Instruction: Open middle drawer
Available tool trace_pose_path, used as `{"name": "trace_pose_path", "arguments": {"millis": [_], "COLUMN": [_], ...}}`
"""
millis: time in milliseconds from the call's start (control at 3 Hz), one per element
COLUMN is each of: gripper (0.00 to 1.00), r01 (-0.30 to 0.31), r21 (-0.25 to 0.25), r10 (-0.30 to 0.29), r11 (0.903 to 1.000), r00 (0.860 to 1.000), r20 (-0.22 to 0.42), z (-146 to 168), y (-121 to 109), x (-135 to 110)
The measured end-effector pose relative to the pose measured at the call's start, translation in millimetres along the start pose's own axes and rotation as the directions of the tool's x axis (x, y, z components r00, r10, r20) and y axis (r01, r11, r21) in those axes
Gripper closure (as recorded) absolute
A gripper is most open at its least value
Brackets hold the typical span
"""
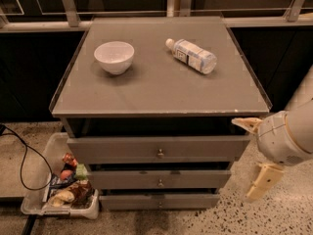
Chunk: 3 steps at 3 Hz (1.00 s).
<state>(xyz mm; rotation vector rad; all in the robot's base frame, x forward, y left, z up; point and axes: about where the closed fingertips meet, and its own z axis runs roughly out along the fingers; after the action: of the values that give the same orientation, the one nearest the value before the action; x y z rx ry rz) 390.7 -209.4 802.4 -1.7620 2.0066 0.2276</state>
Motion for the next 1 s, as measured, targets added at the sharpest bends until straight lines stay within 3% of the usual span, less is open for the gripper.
{"name": "trace_pose_path", "arguments": {"millis": [333,667,1000], "gripper": [0.00,0.00,0.00], "r01": [0.018,0.033,0.062], "r21": [0.038,0.092,0.112], "r10": [-0.022,-0.054,-0.089], "r11": [0.9991,0.9952,0.9918], "r00": [0.993,0.969,0.963], "r20": [0.117,0.239,0.255], "z": [37,66,91], "y": [-15,-27,-21], "x": [7,17,22]}}
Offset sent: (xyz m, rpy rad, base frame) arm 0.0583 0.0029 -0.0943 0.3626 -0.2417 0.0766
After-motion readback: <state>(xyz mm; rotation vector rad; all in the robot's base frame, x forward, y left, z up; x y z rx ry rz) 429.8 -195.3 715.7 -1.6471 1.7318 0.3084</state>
